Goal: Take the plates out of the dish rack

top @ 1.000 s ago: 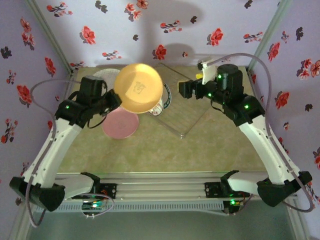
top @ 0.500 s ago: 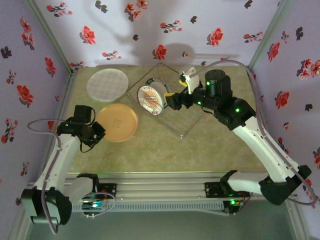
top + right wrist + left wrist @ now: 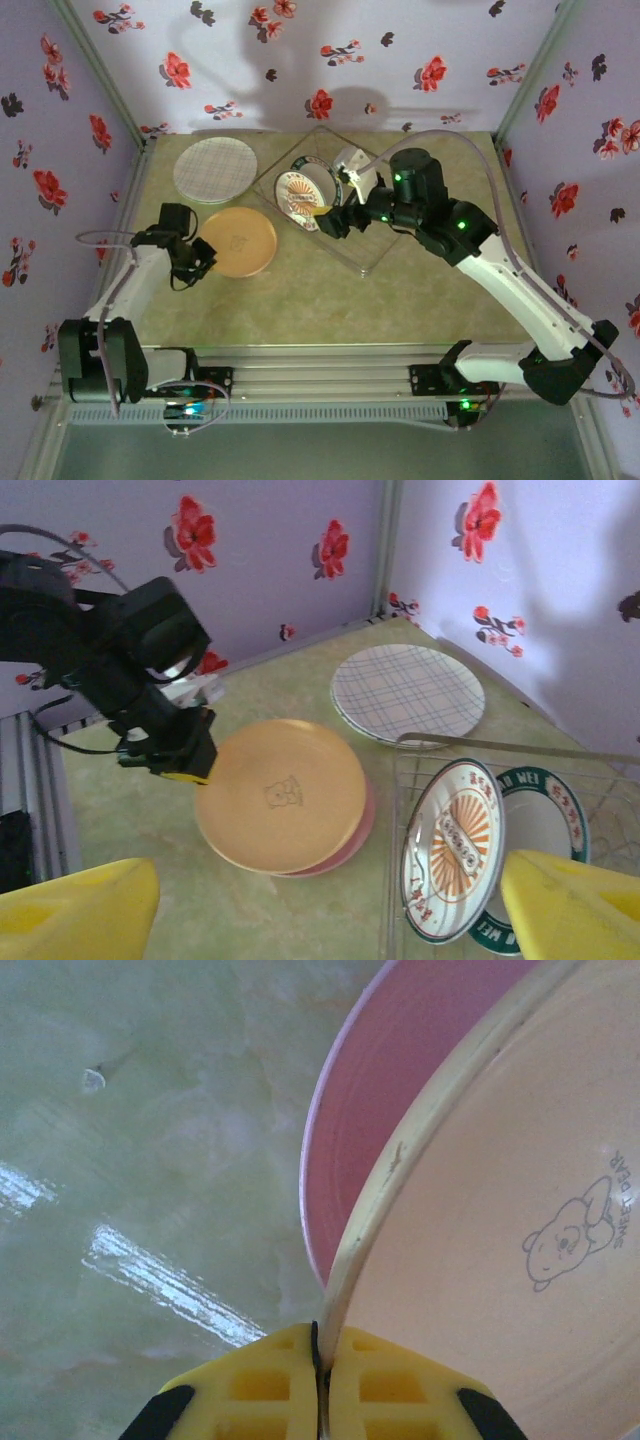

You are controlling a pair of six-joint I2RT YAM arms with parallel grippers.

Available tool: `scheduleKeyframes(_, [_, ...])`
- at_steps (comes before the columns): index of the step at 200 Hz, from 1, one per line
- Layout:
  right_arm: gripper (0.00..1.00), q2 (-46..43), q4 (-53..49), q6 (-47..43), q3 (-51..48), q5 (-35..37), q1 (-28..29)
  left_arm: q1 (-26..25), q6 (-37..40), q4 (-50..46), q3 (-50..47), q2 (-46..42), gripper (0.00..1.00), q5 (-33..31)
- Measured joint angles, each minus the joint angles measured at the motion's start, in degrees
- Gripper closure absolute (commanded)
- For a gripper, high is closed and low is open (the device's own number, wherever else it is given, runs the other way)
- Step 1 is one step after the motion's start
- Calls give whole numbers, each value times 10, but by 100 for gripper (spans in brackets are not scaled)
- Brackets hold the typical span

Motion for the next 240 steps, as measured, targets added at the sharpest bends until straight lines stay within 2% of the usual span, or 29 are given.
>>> scheduleKeyframes(172, [10, 23, -3, -11, 0, 8, 16, 0, 13, 46, 0, 63, 100, 4])
scheduleKeyframes(209, [10, 26, -6, -11, 3, 9, 16, 0, 14, 49, 0, 70, 83, 5])
scheduleKeyframes(240, [10, 30, -7, -11, 6, 12, 17, 1, 18, 48, 1, 70, 74, 9])
